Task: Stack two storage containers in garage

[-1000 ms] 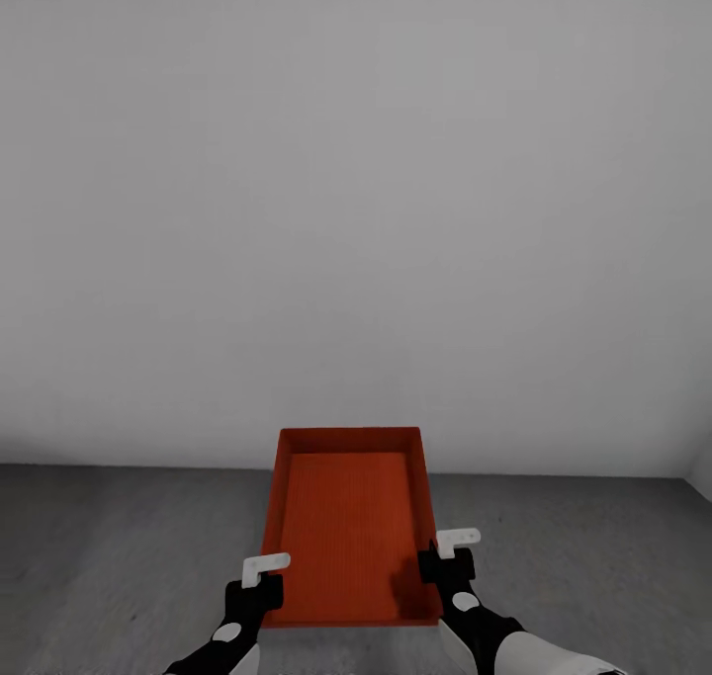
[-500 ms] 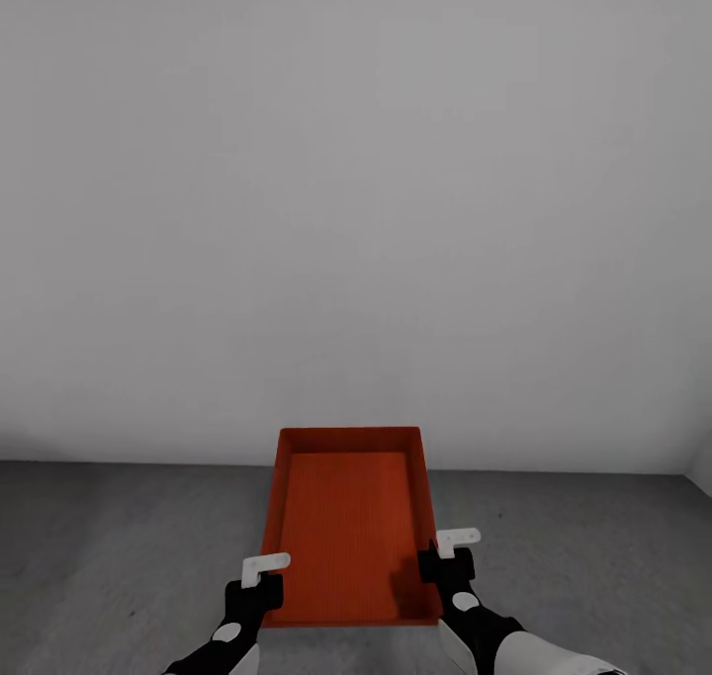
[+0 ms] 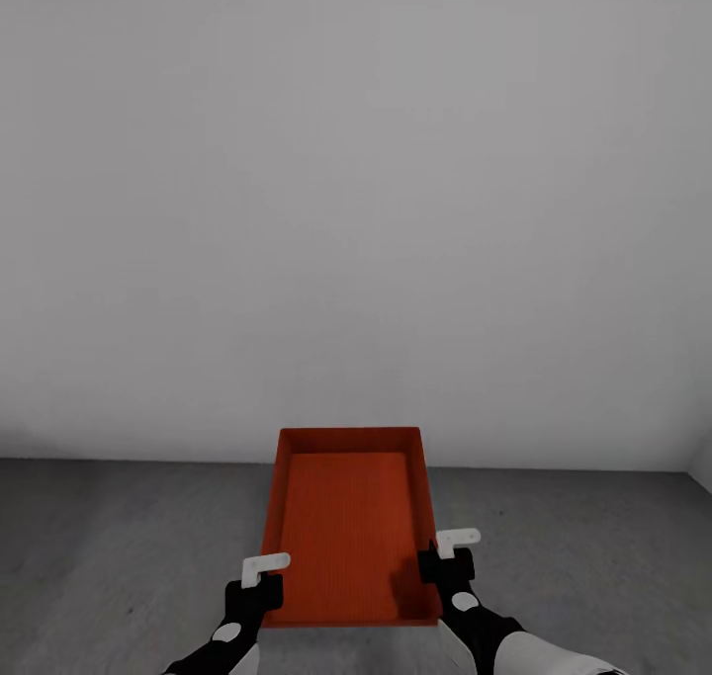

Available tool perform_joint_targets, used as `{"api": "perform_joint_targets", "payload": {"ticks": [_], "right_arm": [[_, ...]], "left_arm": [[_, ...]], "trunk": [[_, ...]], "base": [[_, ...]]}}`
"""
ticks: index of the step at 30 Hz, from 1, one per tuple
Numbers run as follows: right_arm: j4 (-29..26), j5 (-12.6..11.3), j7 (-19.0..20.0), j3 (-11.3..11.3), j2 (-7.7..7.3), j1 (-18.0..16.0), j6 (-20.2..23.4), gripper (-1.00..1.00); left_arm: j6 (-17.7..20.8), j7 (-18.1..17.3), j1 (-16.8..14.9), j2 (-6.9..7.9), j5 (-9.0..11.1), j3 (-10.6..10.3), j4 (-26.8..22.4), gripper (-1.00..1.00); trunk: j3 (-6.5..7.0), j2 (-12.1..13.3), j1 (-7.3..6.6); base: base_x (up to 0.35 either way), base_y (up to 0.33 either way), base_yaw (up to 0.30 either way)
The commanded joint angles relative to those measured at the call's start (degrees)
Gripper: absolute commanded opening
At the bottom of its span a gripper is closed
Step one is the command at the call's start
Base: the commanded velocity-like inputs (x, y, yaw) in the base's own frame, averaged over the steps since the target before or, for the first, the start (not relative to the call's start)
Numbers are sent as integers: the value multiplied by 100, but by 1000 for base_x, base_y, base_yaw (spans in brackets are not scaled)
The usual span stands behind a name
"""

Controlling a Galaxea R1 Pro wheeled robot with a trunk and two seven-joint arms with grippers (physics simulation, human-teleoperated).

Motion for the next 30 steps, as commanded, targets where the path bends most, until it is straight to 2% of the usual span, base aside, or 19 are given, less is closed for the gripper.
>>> {"api": "perform_joint_targets", "payload": {"ticks": [1,5,13,30], "right_arm": [[18,-58,174,-274,4,-4,10,-100],[17,-58,173,-274,5,-5,8,-100],[18,-58,172,-274,5,-6,8,-100],[18,-58,171,-283,5,-4,17,-100]], "left_arm": [[-207,148,-6,0,22,24,-5,-100],[-207,148,-6,0,22,24,-4,-100],[-215,148,-6,0,22,26,-5,-100],[-216,148,-6,0,44,28,-6,-100]], "trunk": [[-25,-45,23],[-96,-206,110],[-114,-206,110],[-264,-206,110]], "base": [[0,0,0],[0,0,0],[0,0,0],[0,0,0]]}}
